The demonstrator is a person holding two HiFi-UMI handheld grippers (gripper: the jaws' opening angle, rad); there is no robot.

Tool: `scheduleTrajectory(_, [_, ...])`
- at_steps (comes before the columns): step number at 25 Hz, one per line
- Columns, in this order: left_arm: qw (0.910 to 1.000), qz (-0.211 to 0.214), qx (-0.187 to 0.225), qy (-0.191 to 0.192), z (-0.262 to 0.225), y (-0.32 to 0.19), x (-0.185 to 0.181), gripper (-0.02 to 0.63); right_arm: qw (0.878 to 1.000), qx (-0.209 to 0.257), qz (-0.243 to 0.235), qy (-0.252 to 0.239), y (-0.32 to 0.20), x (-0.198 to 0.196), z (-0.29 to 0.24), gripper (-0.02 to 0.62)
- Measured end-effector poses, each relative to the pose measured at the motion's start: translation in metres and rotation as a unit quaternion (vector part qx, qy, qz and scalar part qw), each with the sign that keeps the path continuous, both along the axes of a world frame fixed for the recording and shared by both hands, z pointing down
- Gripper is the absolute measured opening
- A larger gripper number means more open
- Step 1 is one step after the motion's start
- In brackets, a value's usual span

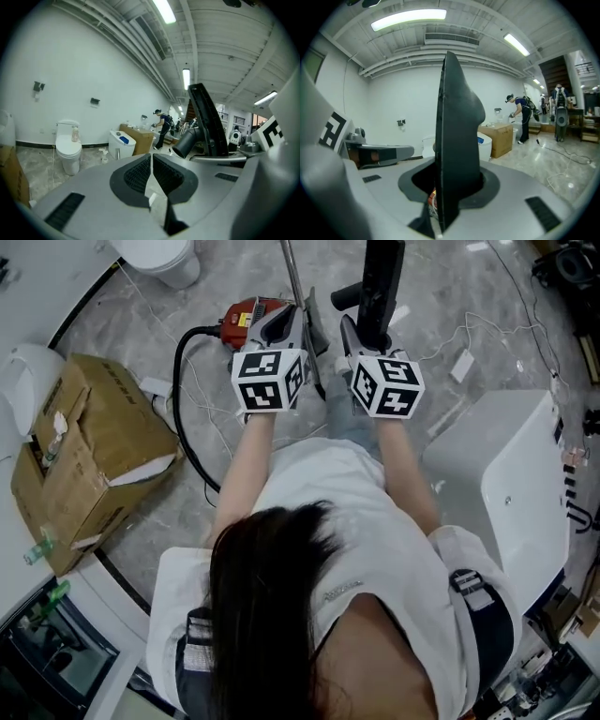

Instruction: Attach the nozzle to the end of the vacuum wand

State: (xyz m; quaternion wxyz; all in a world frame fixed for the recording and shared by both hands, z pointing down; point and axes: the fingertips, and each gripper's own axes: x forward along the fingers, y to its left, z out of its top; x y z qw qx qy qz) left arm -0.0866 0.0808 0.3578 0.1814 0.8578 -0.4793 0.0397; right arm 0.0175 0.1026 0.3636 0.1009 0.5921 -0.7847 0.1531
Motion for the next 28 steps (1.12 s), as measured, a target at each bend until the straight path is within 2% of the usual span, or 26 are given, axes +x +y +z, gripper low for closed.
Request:
scheduleTrajectory(3, [0.9996, -0.026, 0.009, -0.006, 0.002, -0.048, 0.011, 0.018, 0.999, 0.004, -0.032, 0.001, -0.049, 0.008, 0.003, 0.124])
scheduleTrajectory(6, [0.9988, -0.048, -0.005, -0.003, 0.006, -0.09, 0.024, 0.019, 0.998, -0.022, -0.051, 0.004, -0.09, 0.025, 0.01, 0.124])
scheduleTrajectory(10, [0.9966, -0.081, -0.013, -0.005, 0.001, -0.131, 0.035, 0.02, 0.997, -0.028, -0.067, 0.004, -0.138, 0.044, 0.002, 0.124])
scheduleTrajectory(22, [0.9903, -0.116, -0.062, -0.045, 0.028, -0.179, 0.071, 0.02, 0.992, -0.063, -0.109, -0.009, -0.203, 0.078, 0.019, 0.124])
scheduleTrajectory(28, [0.9857, -0.135, -0.089, -0.048, 0.041, -0.206, 0.079, 0.013, 0.989, -0.076, -0.13, -0.013, -0.235, 0.09, 0.028, 0.124])
